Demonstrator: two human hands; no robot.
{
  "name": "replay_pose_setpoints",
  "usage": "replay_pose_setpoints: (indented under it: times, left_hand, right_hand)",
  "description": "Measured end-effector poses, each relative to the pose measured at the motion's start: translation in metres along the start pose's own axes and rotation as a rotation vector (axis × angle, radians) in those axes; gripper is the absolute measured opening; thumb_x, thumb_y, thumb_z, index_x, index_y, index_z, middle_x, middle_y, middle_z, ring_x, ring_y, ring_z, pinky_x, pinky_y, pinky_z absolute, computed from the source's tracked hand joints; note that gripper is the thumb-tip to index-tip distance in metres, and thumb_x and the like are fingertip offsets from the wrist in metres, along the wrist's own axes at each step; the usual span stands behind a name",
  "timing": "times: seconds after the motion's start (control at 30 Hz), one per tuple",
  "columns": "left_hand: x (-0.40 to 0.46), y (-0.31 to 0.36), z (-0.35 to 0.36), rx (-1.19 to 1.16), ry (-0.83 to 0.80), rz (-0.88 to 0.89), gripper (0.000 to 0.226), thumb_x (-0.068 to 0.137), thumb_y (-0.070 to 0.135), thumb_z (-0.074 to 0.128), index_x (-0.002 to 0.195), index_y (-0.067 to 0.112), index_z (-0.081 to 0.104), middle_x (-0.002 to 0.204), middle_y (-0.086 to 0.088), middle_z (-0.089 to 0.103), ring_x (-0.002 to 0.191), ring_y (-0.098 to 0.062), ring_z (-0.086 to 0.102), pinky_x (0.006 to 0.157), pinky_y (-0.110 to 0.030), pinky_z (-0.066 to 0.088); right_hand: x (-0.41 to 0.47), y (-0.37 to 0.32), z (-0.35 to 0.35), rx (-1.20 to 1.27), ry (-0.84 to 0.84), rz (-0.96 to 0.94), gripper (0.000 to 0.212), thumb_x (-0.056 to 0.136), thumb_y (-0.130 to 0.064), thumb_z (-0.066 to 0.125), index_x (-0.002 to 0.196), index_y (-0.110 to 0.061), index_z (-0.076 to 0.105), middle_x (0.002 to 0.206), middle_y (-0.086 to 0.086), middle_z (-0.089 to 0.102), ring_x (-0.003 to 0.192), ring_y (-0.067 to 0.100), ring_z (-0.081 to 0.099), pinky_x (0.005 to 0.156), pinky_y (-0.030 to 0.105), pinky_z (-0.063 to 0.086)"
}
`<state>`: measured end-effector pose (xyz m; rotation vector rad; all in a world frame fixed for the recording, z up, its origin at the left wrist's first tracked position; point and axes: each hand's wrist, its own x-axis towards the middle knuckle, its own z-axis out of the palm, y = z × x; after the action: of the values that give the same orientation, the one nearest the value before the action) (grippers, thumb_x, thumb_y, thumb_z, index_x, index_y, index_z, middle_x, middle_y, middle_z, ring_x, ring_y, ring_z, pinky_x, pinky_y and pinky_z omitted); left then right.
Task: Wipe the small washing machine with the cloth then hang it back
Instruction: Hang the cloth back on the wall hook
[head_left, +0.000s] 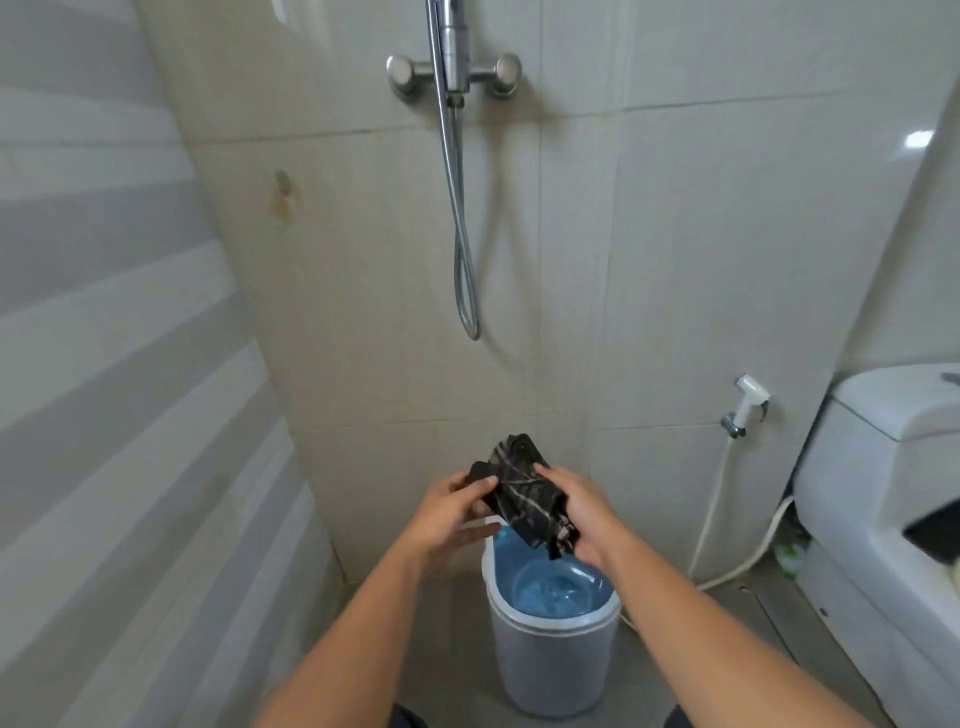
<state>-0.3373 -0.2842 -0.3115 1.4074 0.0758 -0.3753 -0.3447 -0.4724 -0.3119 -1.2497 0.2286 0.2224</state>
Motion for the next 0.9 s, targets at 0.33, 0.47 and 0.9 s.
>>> replay_pose_setpoints:
  times: [0.33, 0.47, 0.9]
  left_hand:
    - [-0.028, 0.082, 0.021, 0.132, 0.054, 0.276, 0.026, 0.092, -0.001, 0.051, 0.113, 0.014, 0.059, 0.095, -0.007, 0.072, 0.076, -0.016, 0.069, 0.079, -0.042, 0.062]
    - [-0.037, 0.108, 0.019, 0.162, 0.062, 0.329, 0.01, 0.092, 0.026, 0.064, 0.092, 0.017, 0.061, 0.082, -0.002, 0.069, 0.077, -0.015, 0.068, 0.072, -0.035, 0.059]
    - [-0.037, 0.231, -0.026, 0.476, 0.164, 0.553, 0.011, 0.088, 0.007, 0.07, 0.088, 0.014, 0.062, 0.082, -0.008, 0.063, 0.075, -0.02, 0.061, 0.065, -0.03, 0.05]
  right_hand:
    - [-0.023, -0.08, 0.037, -0.555, 0.093, -0.383, 0.028, 0.089, -0.045, 0.072, 0.091, -0.017, 0.075, 0.085, 0.004, 0.078, 0.08, 0.019, 0.075, 0.076, 0.036, 0.059]
    - [-0.024, -0.104, 0.051, -0.565, 0.084, -0.444, 0.03, 0.09, -0.032, 0.061, 0.067, -0.013, 0.064, 0.064, 0.002, 0.058, 0.064, 0.018, 0.053, 0.064, 0.032, 0.038]
    - [-0.003, -0.182, 0.114, -0.691, -0.106, -0.477, 0.012, 0.084, -0.02, 0.075, 0.092, -0.012, 0.076, 0.083, 0.012, 0.076, 0.073, 0.02, 0.071, 0.066, 0.03, 0.052]
